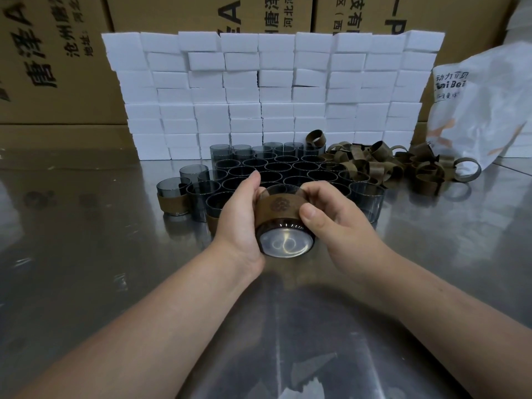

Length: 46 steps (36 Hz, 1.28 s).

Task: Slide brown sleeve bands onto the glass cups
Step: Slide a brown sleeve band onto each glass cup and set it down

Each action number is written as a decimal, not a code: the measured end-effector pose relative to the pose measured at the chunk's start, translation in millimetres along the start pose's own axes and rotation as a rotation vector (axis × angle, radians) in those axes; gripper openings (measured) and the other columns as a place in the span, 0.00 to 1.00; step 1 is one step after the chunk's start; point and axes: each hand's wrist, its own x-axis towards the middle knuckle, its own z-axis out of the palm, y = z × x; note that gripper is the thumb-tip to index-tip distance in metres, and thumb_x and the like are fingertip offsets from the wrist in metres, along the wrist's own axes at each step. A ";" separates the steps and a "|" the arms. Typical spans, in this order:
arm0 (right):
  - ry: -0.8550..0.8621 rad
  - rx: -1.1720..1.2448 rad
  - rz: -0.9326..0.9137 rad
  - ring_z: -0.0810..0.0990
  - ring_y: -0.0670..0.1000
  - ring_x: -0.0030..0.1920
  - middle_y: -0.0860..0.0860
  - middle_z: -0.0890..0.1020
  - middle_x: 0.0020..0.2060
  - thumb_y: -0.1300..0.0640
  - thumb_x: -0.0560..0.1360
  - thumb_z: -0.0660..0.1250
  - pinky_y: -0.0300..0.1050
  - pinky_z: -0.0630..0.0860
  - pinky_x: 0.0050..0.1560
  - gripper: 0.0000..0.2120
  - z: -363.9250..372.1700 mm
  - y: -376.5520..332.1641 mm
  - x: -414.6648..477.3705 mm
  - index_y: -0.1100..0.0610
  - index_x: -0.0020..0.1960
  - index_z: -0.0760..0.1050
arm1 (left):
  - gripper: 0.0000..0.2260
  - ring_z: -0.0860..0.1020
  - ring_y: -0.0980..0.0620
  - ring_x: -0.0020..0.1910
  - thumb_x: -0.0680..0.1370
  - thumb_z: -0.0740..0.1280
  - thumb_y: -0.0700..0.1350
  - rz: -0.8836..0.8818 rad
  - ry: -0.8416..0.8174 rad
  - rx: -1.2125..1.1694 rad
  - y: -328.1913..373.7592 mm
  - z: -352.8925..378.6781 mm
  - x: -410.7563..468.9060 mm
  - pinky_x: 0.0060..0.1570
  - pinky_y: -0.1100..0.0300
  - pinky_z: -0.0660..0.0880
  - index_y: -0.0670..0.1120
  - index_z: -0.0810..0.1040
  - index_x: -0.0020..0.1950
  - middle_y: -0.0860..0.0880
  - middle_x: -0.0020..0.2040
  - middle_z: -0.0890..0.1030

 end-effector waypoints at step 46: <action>0.314 0.073 0.078 0.75 0.40 0.28 0.46 0.77 0.25 0.48 0.73 0.55 0.31 0.71 0.29 0.19 12.8 -16.3 3.6 0.53 0.30 0.76 | 0.17 0.67 0.47 0.35 0.68 0.59 0.60 0.447 -0.174 0.439 -18.8 5.9 -16.2 0.38 0.55 0.66 0.48 0.69 0.30 0.44 0.32 0.69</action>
